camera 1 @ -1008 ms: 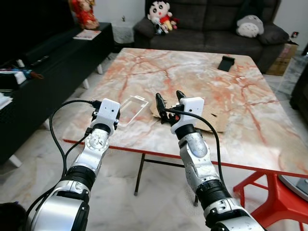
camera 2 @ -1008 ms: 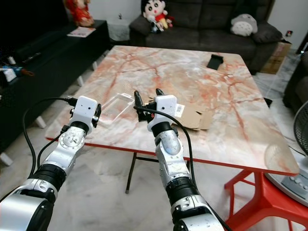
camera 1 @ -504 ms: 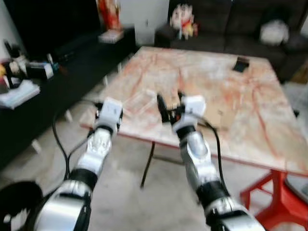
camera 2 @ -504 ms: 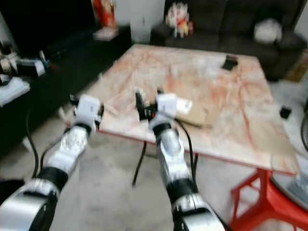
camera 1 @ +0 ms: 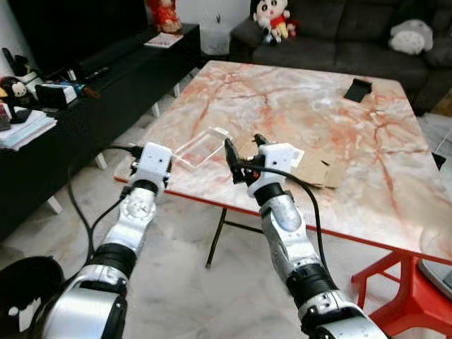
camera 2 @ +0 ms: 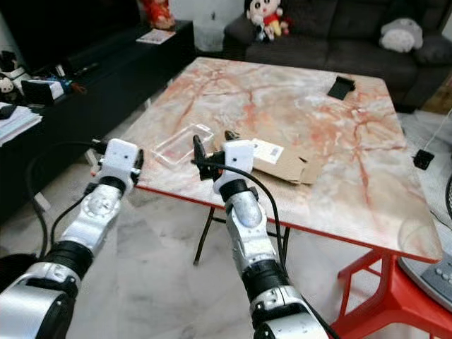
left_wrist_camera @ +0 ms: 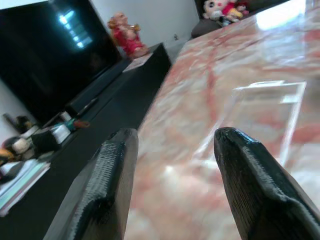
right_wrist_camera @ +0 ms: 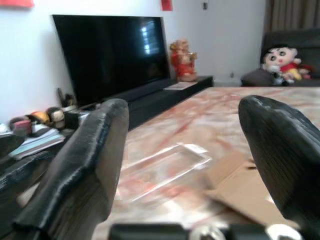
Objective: Picking trash to rubbish bin
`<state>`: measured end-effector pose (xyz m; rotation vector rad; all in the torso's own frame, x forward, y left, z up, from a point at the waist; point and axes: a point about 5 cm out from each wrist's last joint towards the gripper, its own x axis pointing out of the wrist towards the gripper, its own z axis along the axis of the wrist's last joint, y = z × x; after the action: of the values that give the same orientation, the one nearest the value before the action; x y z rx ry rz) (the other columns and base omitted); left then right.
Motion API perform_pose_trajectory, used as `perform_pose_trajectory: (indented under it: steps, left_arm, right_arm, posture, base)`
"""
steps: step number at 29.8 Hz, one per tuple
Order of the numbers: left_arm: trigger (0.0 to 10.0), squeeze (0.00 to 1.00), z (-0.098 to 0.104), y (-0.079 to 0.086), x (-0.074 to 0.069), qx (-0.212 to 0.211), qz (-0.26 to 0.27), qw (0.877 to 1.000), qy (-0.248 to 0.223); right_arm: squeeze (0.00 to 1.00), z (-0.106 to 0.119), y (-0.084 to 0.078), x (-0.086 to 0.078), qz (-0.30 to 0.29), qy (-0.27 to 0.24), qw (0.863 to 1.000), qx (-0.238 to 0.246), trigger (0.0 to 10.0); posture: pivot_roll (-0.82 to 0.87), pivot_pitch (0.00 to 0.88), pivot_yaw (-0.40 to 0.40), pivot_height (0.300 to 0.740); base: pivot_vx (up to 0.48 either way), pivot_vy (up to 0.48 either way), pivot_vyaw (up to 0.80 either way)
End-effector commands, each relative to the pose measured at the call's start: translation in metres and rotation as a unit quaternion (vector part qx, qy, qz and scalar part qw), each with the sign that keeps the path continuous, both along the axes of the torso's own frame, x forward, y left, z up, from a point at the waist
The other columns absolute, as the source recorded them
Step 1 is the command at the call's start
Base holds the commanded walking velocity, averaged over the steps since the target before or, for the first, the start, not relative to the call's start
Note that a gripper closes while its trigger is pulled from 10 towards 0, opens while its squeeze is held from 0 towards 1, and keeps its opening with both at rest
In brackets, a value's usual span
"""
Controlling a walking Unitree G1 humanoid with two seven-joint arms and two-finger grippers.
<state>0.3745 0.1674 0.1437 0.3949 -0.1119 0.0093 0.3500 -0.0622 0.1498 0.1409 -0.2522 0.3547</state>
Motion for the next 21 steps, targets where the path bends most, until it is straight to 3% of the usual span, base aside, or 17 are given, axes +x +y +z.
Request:
perform_pose_trajectory:
  steps: [1,21]
  left_arm:
    - [10.0,0.0,0.0064,-0.0138,0.0025,-0.005,-0.018,1.0,-0.011]
    - [10.0,0.0,0.0057,-0.0083,0.0019,0.003,-0.017,1.0,-0.008]
  right_arm:
    - [0.0,0.002,-0.0035,0.0024,-0.006,0.002,1.0,0.004,10.0]
    - [0.0,0.0022,-0.0034,0.004,-0.01,0.008,1.0,0.01,10.0]
  posture:
    - [-0.03,0.006,0.006,0.74]
    - [-0.03,0.012,0.003,0.74]
  base:
    - [0.424,0.0,0.0]
    - [0.419,0.0,0.0]
